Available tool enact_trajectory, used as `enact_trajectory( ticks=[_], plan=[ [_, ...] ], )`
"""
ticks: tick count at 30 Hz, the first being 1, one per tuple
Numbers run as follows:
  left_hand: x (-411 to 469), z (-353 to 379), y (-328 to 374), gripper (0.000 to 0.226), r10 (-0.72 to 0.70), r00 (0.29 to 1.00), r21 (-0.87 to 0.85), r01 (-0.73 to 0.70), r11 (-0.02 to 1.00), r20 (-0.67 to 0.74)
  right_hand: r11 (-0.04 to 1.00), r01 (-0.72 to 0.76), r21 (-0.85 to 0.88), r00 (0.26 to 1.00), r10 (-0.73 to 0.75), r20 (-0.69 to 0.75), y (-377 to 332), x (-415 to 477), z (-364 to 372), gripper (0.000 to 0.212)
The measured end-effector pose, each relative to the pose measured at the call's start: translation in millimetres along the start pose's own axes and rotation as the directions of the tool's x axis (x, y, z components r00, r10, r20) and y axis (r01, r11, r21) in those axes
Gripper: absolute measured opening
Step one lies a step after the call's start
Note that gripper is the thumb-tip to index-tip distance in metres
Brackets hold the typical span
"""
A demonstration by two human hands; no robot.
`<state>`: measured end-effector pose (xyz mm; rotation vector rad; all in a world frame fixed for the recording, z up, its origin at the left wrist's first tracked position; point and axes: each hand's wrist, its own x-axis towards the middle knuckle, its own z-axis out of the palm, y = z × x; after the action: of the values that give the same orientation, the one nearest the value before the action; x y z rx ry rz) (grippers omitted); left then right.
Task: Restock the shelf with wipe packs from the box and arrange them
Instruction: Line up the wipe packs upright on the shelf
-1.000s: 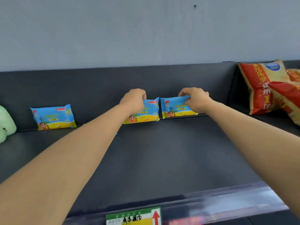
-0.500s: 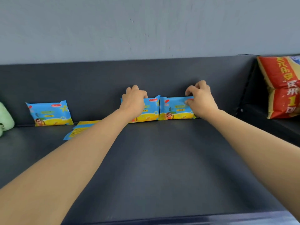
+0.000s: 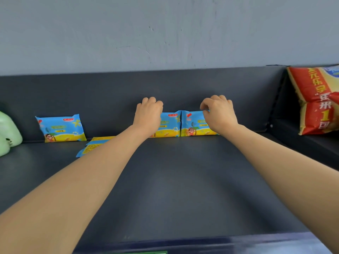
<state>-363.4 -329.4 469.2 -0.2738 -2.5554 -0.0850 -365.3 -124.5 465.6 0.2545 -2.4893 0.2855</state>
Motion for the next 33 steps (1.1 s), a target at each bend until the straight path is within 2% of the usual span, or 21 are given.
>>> enact_trajectory(
  ticks=[5, 10, 15, 19, 23, 28, 30, 33],
  plan=[
    [-9.1, -13.2, -5.1, 0.015, -0.022, 1.000, -0.036, 0.023, 0.999, 0.020, 0.995, 0.056, 0.077, 0.998, -0.058, 0.014, -24.4, -0.5, -5.2, 0.025],
    [-22.1, -37.3, -24.1, 0.013, -0.063, 0.995, -0.086, 0.070, 0.994, 0.082, 0.958, 0.192, 0.213, 0.971, -0.216, 0.099, -67.8, -1.1, -6.3, 0.021],
    [-53.1, -59.5, -58.5, 0.011, -0.144, 0.968, -0.150, 0.176, 0.973, 0.204, 0.892, 0.360, 0.272, 0.857, -0.432, 0.281, -119.7, -5.3, 0.0, 0.022],
    [-83.9, -75.7, -91.0, 0.012, -0.258, 0.945, -0.127, 0.286, 0.950, 0.200, 0.860, 0.381, 0.338, 0.756, -0.501, 0.422, -152.4, -12.1, 10.1, 0.029],
    [-106.5, -88.6, -126.0, 0.010, -0.341, 0.917, -0.075, 0.363, 0.929, 0.208, 0.875, 0.399, 0.275, 0.713, -0.485, 0.507, -173.6, -15.1, 27.0, 0.045],
    [-118.1, -91.0, -154.4, 0.010, -0.345, 0.913, -0.075, 0.368, 0.927, 0.216, 0.917, 0.322, 0.236, 0.678, -0.397, 0.619, -189.0, -8.6, 45.4, 0.058],
    [-118.6, -92.0, -162.4, 0.011, -0.326, 0.921, -0.079, 0.349, 0.934, 0.214, 0.934, 0.286, 0.214, 0.685, -0.355, 0.636, -192.6, -5.3, 48.4, 0.054],
    [-116.7, -93.8, -169.7, 0.013, -0.294, 0.933, -0.088, 0.317, 0.944, 0.208, 0.936, 0.331, 0.120, 0.715, -0.332, 0.616, -198.3, -4.9, 49.8, 0.027]
  ],
)
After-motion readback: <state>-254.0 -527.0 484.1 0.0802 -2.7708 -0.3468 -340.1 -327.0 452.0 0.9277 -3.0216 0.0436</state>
